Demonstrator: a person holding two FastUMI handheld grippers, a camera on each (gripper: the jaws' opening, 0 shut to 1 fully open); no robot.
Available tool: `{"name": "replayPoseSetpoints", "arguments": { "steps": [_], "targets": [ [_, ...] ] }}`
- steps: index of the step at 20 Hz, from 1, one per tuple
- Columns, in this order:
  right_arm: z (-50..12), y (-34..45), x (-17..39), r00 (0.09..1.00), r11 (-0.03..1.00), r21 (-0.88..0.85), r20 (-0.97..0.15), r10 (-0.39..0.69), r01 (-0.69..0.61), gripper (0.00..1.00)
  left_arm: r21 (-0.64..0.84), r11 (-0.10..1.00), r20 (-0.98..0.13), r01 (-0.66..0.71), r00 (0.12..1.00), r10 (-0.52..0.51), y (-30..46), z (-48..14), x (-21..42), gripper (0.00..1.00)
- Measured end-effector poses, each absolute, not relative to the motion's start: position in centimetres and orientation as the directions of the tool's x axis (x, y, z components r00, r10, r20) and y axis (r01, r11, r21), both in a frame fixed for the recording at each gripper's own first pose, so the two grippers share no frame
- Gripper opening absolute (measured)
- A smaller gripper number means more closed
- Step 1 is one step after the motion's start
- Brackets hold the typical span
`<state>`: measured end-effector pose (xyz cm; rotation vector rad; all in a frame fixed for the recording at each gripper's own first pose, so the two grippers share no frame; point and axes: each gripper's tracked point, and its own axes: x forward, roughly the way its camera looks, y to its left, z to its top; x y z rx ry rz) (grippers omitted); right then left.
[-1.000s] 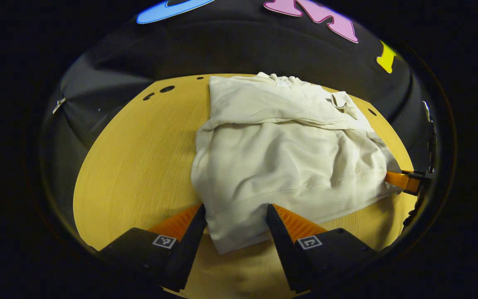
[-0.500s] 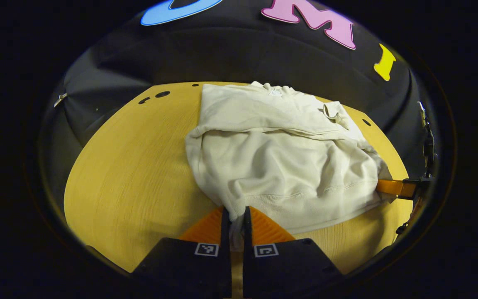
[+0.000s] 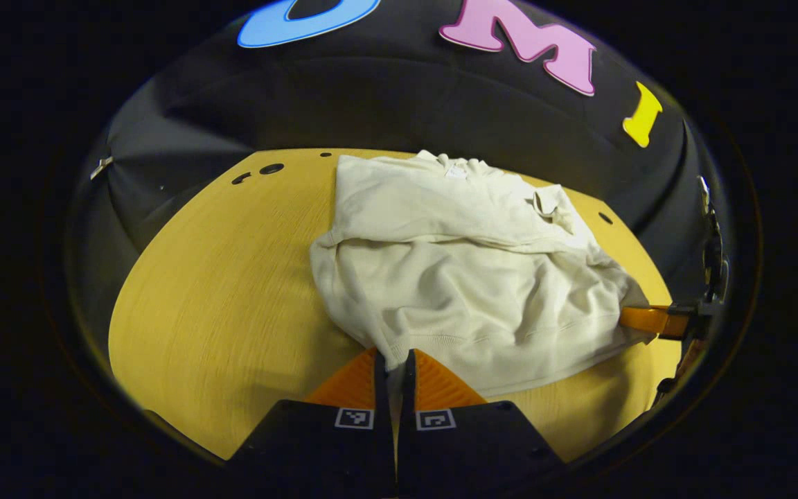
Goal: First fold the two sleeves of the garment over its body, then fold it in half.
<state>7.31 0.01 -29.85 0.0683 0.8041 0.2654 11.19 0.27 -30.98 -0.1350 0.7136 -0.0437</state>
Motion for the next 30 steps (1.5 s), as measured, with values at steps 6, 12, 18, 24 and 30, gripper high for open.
{"name": "replayPoseSetpoints", "arguments": {
  "steps": [6, 12, 18, 24, 30],
  "targets": [
    [-25.5, 2.3, 11.5, 0.709, 0.946, 0.193, -0.627, 0.322, -0.260, 0.05, -0.198, 0.980, -0.571, -0.013, 0.815, -0.104, -0.2, -26.4, 14.6, 0.07],
    [-22.0, 3.3, 18.0, 0.769, 0.944, 0.221, -0.548, 0.329, -0.246, 0.05, -0.222, 0.975, -0.478, -0.019, 0.874, -0.092, 0.4, -20.7, 19.7, 0.07],
    [-19.1, 2.9, 24.6, 0.831, 0.950, 0.227, -0.468, 0.299, -0.214, 0.05, -0.225, 0.974, -0.398, -0.009, 0.913, -0.084, 1.2, -16.6, 26.1, 0.07],
    [-18.1, 3.4, 30.8, 0.874, 0.955, 0.233, -0.404, 0.268, -0.185, 0.05, -0.207, 0.978, -0.402, -0.004, 0.912, -0.082, 1.5, -16.7, 33.0, 0.07],
    [-20.8, 3.6, 37.1, 0.898, 0.962, 0.258, -0.397, 0.188, -0.088, 0.05, -0.192, 0.981, -0.433, -0.021, 0.899, -0.065, 2.3, -20.2, 39.2, 0.07]
  ]
}}
